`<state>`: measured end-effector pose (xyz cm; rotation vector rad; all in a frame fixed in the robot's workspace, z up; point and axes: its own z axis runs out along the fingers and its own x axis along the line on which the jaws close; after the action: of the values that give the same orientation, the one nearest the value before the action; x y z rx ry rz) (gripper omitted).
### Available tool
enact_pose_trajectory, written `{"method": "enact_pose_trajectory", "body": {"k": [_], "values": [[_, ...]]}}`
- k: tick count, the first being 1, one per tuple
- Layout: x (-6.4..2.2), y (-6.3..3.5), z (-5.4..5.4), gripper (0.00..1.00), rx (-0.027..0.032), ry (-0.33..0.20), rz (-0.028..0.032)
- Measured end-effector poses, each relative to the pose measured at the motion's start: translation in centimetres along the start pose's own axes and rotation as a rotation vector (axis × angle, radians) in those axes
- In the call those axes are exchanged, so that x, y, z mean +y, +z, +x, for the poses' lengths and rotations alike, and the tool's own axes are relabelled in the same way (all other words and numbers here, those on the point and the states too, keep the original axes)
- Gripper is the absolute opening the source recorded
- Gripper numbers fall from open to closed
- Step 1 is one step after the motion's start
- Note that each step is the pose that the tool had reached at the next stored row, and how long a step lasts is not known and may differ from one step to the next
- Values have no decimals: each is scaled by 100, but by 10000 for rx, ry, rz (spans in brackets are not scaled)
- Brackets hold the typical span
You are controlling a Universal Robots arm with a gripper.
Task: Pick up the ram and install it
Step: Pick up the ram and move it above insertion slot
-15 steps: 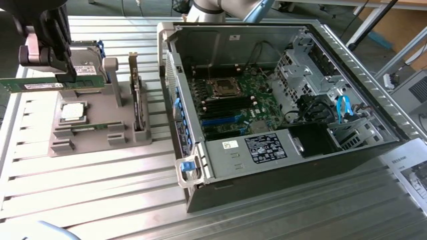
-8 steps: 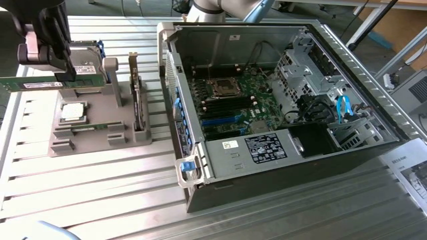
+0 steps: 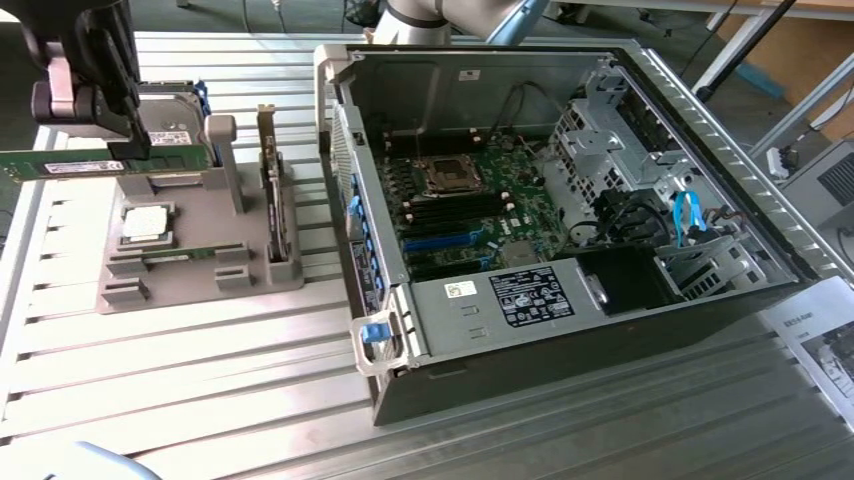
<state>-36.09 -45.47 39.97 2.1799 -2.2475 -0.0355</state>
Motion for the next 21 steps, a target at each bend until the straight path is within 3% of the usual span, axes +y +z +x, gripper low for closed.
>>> {"method": "enact_pose_trajectory", "body": {"k": [8,21], "values": [[-16,-3,0,12,2,-3,-2],[-203,-5,-6,12,0,-1,0]]}}
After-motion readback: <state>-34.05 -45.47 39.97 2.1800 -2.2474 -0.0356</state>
